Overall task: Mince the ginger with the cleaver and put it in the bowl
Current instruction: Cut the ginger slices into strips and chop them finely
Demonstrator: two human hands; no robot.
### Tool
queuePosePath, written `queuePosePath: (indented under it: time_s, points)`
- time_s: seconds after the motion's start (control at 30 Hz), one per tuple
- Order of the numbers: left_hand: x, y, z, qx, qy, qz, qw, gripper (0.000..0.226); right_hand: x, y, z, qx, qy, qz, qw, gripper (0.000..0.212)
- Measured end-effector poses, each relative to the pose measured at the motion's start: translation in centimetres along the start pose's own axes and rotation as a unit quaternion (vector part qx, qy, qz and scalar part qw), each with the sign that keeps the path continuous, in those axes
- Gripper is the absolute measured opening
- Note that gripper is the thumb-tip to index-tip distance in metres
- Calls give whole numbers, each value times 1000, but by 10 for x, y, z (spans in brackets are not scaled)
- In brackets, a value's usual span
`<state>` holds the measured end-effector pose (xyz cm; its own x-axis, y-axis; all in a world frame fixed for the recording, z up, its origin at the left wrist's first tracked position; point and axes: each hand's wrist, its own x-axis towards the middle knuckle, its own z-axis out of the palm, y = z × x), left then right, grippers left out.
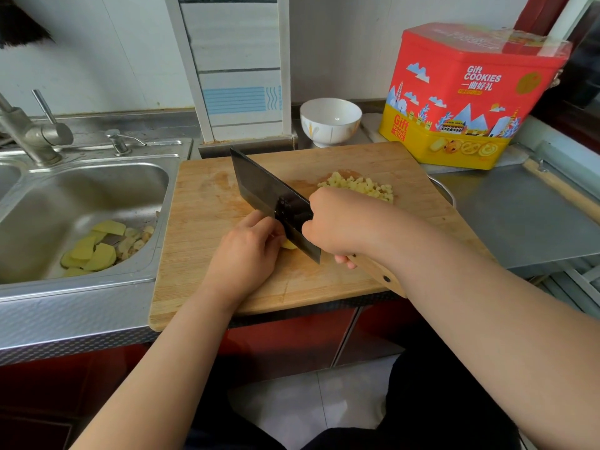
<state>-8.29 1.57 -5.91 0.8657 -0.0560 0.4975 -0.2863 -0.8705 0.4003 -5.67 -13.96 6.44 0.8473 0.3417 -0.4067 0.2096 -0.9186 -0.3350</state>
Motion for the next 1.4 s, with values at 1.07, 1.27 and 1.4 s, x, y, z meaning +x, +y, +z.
queuePosePath:
  time_s: [1.07,1.27,1.4]
  points:
    - [-3,2,-3,1,2,-7,1000,4,-13,2,3,17,11,-6,1000,37]
    - [-4,2,-3,6,5,-7,1000,5,-4,-3,8,3,-8,8,1000,27]
    - [-4,3,-4,11,7,2,1000,5,-2,3,18,17,14,1,1000,26]
